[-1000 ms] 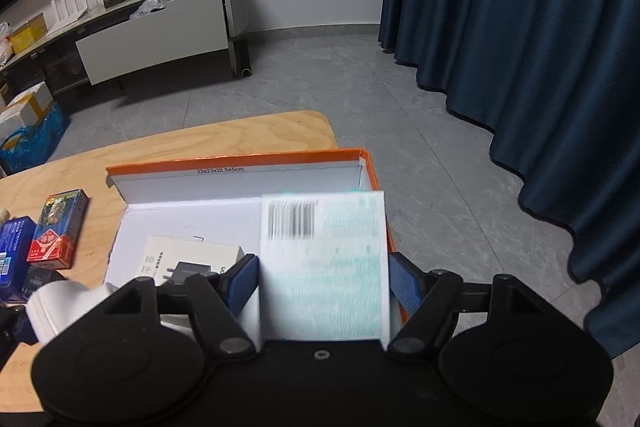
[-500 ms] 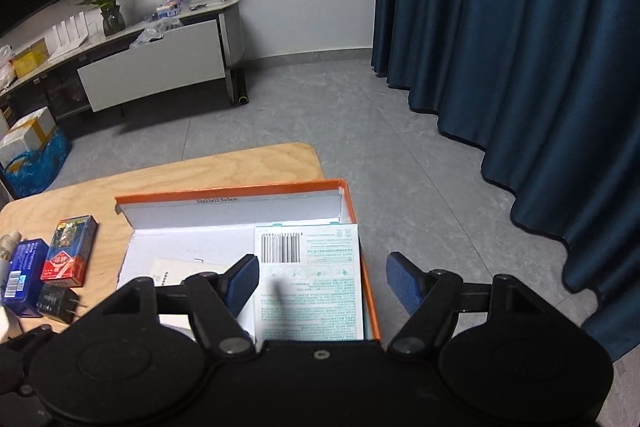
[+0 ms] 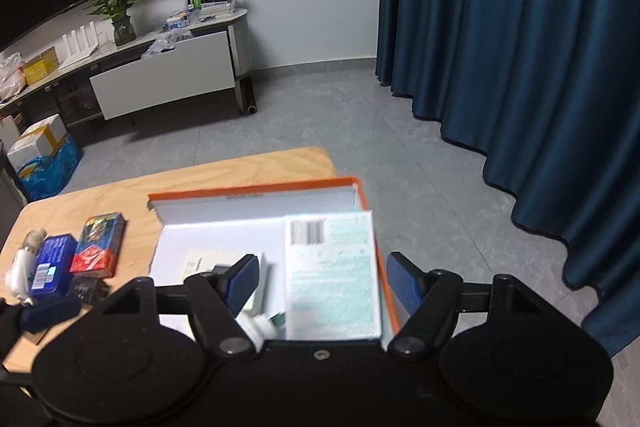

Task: Organize rigid objects
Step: 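Open the right gripper to release the teal box while the left gripper releases the adapter, then withdraw both grippers from the white box toward the remaining table items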

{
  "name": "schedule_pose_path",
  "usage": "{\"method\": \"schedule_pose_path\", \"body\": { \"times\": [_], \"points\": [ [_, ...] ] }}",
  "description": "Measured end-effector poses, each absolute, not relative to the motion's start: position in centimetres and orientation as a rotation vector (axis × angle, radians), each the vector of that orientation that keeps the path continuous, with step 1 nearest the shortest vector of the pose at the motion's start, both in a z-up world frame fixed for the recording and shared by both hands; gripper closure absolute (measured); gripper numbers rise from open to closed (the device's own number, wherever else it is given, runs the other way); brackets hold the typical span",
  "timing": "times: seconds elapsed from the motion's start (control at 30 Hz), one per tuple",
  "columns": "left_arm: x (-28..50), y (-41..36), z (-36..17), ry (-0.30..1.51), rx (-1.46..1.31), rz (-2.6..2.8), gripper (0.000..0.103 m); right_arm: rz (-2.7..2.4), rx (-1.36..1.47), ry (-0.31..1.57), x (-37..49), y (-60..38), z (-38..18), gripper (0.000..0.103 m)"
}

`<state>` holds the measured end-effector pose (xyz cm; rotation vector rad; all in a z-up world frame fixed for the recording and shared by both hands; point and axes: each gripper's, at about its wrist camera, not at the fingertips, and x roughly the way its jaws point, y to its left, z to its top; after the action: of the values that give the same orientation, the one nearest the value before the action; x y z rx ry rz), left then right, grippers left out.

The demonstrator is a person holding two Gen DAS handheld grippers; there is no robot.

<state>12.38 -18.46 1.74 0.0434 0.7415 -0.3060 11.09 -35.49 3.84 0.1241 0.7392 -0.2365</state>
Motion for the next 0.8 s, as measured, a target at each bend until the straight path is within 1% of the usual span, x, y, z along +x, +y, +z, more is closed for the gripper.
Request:
{"method": "schedule_pose_path", "body": {
  "times": [0.43, 0.8],
  "points": [
    [10.2, -12.0, 2.9, 0.730, 0.002, -0.163, 0.017, -0.138, 0.108, 0.772, 9.6, -29.4, 3.1, 0.019],
    [9.4, -6.9, 2.4, 0.734, -0.028, -0.064, 0.018, -0.044, 0.065, 0.793, 10.0, -23.7, 2.6, 0.019]
  ]
}}
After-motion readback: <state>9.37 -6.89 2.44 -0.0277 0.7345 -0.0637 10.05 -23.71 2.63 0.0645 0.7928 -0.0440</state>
